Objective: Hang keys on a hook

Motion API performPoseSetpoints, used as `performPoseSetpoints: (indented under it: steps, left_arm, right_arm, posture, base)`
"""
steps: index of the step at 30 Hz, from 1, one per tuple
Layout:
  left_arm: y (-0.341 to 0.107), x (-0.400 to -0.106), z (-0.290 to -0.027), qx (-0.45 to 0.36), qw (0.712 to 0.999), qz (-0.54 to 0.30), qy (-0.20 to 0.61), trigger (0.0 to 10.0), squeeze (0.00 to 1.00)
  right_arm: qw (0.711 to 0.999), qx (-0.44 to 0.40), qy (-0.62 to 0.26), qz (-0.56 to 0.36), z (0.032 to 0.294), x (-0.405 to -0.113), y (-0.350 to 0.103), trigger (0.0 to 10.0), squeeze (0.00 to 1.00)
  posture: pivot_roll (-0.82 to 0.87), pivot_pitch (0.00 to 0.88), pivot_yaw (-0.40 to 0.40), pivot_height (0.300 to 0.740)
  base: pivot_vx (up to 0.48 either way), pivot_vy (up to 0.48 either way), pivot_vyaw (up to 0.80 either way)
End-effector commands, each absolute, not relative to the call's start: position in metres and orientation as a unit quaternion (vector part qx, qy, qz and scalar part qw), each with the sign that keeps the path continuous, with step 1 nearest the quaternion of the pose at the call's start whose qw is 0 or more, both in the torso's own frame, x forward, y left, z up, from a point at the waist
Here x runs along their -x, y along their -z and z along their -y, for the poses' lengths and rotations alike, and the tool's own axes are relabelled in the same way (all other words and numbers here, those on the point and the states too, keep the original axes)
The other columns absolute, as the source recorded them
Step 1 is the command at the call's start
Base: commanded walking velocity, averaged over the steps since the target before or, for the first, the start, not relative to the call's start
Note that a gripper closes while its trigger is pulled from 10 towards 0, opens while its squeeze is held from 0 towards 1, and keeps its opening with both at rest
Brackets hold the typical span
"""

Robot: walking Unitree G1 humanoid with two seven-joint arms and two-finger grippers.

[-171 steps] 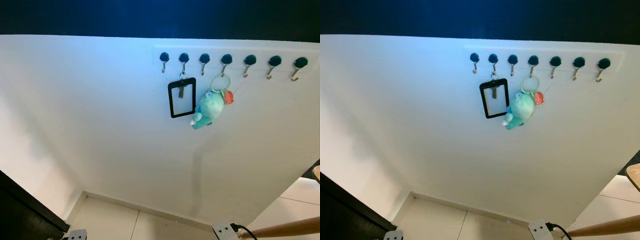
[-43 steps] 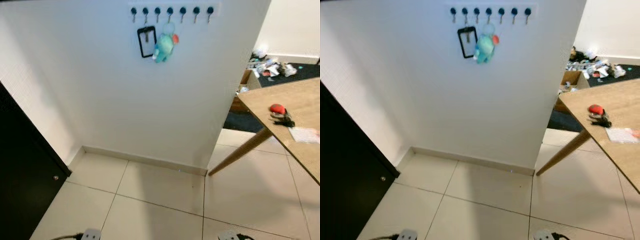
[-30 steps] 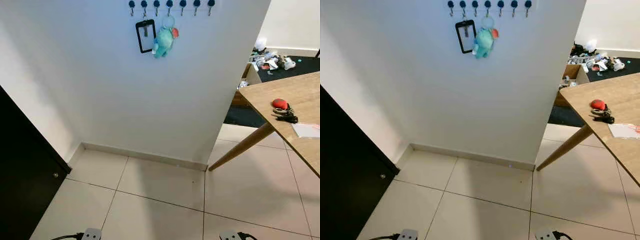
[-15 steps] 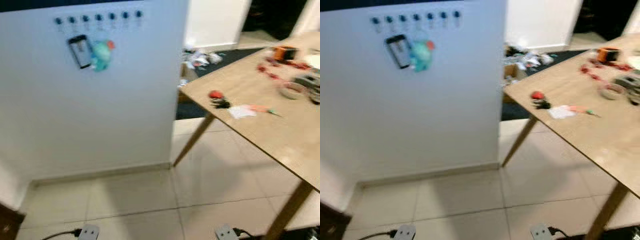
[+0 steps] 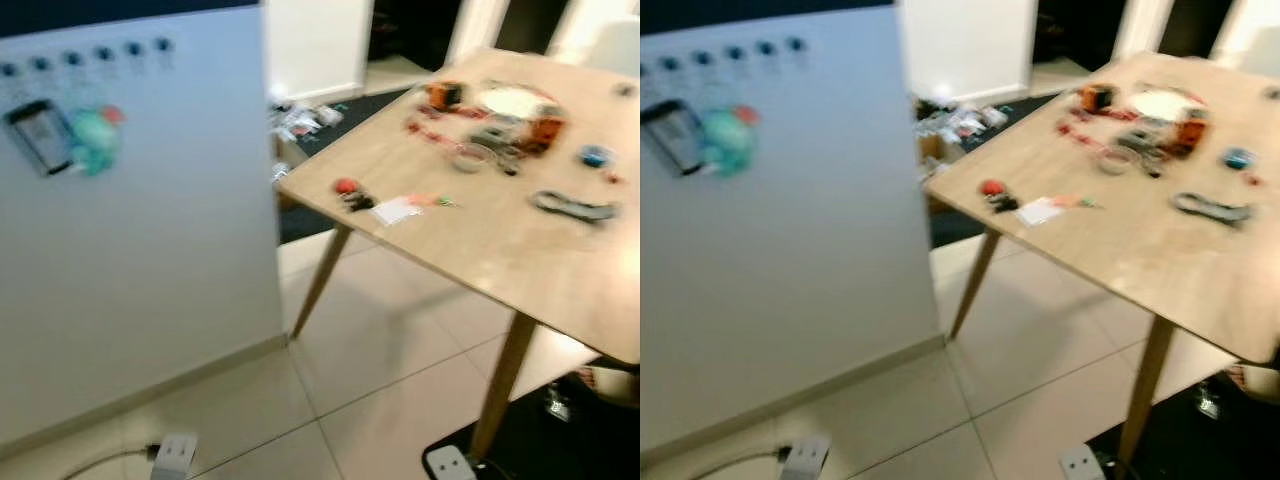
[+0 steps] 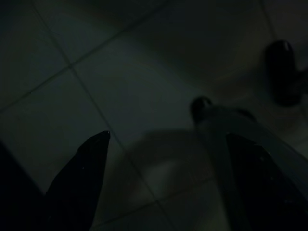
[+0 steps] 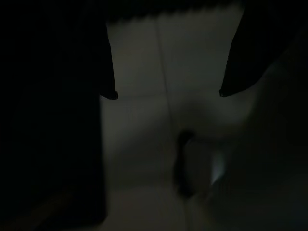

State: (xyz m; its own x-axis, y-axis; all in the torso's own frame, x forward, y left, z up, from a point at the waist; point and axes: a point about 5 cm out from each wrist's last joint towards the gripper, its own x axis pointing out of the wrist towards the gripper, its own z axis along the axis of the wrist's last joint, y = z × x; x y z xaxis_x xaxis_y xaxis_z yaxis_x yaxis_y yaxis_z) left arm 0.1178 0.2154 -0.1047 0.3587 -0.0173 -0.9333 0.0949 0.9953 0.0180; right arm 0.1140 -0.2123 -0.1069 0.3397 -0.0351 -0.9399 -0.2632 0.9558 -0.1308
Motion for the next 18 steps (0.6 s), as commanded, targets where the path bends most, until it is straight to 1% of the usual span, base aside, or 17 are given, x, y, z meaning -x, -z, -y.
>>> performPoseSetpoints:
  steps: [1,4,18]
  left_arm:
    - [0.1017,-0.1267,-0.2163,-0.038,0.833,-0.551,0.032,10.0,0.00]
    - [0.1006,-0.1295,-0.2166,-0.037,0.839,-0.543,0.029,10.0,0.00]
    - [0.1000,-0.1315,-0.2161,-0.040,0.841,-0.539,0.029,10.0,0.00]
  right_arm:
    - [0.807,0.130,-0.068,-0.571,0.2145,-0.1135,0.1066,10.0,0.00]
    - [0.807,0.130,-0.068,-0.572,0.2147,-0.1134,0.1066,10.0,0.00]
    - [0.808,0.131,-0.068,-0.571,0.2158,-0.1138,0.1063,10.0,0.00]
  posture:
    - [-0.09,0.033,0.086,0.740]
    - [-0.09,0.033,0.084,0.740]
    - [-0.09,0.033,0.083,0.740]
  base:
    - [0.000,0.000,-0.80]
    - [0.000,0.000,-0.80]
    - [0.000,0.000,-0.80]
